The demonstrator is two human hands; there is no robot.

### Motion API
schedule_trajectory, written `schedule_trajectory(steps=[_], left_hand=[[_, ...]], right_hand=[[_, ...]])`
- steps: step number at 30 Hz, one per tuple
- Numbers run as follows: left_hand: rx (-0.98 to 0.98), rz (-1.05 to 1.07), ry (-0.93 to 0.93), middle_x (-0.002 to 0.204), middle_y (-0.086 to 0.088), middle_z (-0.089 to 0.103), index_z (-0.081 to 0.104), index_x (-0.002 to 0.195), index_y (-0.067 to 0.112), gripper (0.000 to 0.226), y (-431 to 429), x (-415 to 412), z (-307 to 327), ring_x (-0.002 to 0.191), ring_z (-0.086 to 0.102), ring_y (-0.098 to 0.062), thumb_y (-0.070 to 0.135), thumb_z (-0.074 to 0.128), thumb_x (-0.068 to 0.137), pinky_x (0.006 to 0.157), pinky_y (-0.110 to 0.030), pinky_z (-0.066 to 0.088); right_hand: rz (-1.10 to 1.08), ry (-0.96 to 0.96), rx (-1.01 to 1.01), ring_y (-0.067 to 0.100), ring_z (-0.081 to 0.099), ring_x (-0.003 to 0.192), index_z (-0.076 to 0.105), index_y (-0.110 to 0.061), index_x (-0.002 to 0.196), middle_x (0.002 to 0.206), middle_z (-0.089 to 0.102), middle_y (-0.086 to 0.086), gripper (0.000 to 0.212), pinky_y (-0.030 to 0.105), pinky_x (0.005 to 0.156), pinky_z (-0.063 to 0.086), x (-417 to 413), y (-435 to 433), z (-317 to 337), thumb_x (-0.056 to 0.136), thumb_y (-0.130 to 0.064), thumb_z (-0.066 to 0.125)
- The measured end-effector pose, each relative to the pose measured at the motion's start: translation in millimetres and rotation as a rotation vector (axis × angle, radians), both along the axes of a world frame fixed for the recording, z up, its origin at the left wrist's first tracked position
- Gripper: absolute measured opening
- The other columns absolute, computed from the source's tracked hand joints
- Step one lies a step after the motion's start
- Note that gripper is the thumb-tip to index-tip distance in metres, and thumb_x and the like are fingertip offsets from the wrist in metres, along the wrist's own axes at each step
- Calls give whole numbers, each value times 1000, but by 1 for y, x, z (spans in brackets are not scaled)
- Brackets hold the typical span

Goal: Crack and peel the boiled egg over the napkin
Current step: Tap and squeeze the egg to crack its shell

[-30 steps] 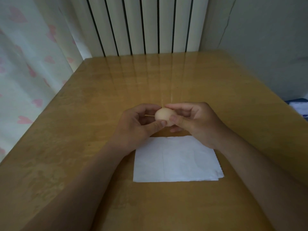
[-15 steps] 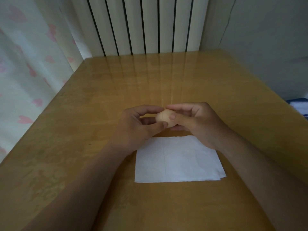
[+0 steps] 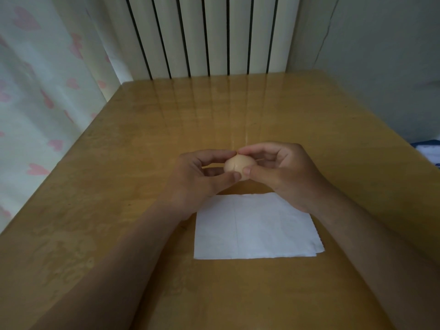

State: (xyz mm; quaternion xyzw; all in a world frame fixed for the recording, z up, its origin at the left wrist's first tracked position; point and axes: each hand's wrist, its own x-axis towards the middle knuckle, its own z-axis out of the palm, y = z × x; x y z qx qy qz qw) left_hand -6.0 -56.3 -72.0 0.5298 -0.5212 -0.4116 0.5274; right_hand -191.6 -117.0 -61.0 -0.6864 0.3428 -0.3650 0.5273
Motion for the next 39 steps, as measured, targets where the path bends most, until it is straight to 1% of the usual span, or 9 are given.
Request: schedule_trajectory(steps=[4, 9, 17, 21, 24, 28, 32, 35, 39], left_hand=[[-7, -8, 17, 106, -4, 79, 73, 111, 15, 39, 0, -1, 0, 97, 76, -22, -2, 79, 77, 87, -39, 60], [2, -19, 35, 112, -3, 77, 71, 117, 13, 45, 1, -1, 0, 98, 76, -23, 18, 80, 73, 89, -39, 60], [2, 5, 23, 109, -1, 77, 73, 110, 15, 32, 2, -1, 0, 95, 76, -23, 3, 78, 81, 87, -40, 60], [-23, 3, 11, 103, -1, 78, 73, 102, 19, 27, 1, -3, 0, 92, 76, -23, 16, 80, 76, 83, -36, 61], [-38, 15, 17, 101, 0, 78, 72, 98, 22, 28, 1, -3, -1, 91, 76, -22, 22, 80, 71, 82, -37, 59], [-67, 21, 25, 110, 1, 75, 71, 106, 23, 39, 1, 0, -2, 100, 74, -19, 22, 83, 69, 85, -37, 60], [-50, 9, -34, 118, 3, 73, 68, 119, 20, 50, 2, -1, -1, 109, 71, -13, 21, 83, 71, 90, -34, 59], [-15, 27, -51, 114, 3, 75, 71, 117, 23, 47, 1, -1, -2, 104, 73, -18, 30, 84, 72, 91, -43, 60], [-14, 54, -83, 110, 1, 76, 72, 112, 22, 35, 0, -1, -2, 98, 74, -23, 16, 84, 79, 88, -50, 60]], right_hand=[[4, 5, -16, 11, 74, 96, 72, -15, 111, 105, 76, 0, 31, 27, 82, 59, 0, 2, 2, 84, 0, 73], [16, -37, -17, 12, 75, 96, 70, -12, 110, 104, 76, 2, 34, 25, 81, 60, -1, 5, 4, 80, -1, 78], [24, -16, -72, 10, 74, 94, 68, -12, 109, 102, 75, 0, 36, 22, 79, 59, 1, 5, 2, 81, 9, 73], [12, 15, -114, 12, 74, 95, 69, -16, 106, 101, 75, 0, 35, 29, 82, 61, 3, 4, -2, 79, 4, 76], [35, 38, -95, 11, 71, 102, 67, -19, 115, 110, 72, -1, 42, 28, 88, 58, 3, 2, -3, 79, 1, 78], [64, 29, 44, 14, 72, 101, 65, -21, 127, 117, 70, 0, 42, 31, 87, 59, -2, -3, -2, 87, -10, 72], [76, -8, 67, 20, 75, 95, 69, -22, 117, 106, 77, 4, 33, 40, 82, 61, -1, -4, -4, 90, -5, 69], [61, -15, 22, 18, 74, 100, 69, -20, 118, 108, 76, 4, 37, 39, 87, 60, -1, -2, -5, 87, -1, 71], [36, 23, -54, 17, 74, 99, 67, -15, 123, 109, 75, 3, 39, 38, 89, 60, 0, -1, -6, 87, 1, 71]])
